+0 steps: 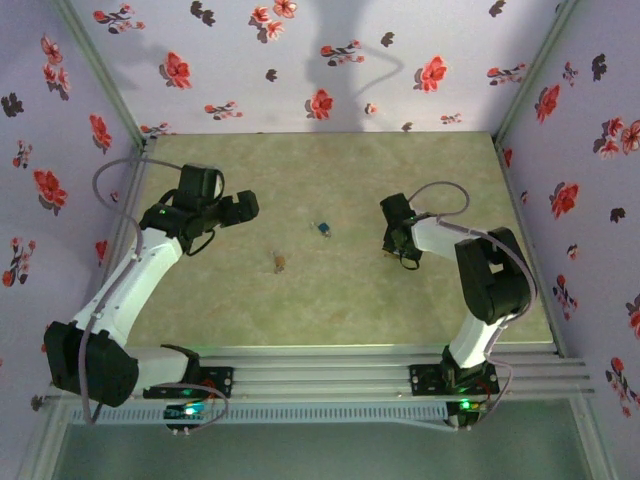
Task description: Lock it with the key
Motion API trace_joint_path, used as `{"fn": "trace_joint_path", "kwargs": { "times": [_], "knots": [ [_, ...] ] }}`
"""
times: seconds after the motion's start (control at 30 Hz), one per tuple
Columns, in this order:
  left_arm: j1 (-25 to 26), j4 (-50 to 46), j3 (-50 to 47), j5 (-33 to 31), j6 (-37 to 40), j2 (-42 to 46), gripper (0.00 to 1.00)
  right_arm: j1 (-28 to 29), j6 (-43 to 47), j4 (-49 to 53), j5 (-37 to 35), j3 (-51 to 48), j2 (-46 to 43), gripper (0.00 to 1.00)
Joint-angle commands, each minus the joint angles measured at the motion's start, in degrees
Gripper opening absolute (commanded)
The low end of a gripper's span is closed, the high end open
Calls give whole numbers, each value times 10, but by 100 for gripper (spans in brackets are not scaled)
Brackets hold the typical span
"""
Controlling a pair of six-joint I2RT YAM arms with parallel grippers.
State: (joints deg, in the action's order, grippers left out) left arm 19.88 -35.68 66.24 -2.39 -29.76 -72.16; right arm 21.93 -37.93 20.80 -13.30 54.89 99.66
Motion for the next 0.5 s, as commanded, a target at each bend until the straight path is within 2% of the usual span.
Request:
{"fn": "trace_joint_path", "kwargs": {
  "times": [0.0, 0.47],
  "knots": [
    [-4, -12, 15, 0, 11, -5, 100, -5, 5, -10, 4, -12, 11, 44],
    [-4, -15, 16, -1, 13, -7, 100, -8, 9, -14, 14, -17, 13, 37]
  ]
}}
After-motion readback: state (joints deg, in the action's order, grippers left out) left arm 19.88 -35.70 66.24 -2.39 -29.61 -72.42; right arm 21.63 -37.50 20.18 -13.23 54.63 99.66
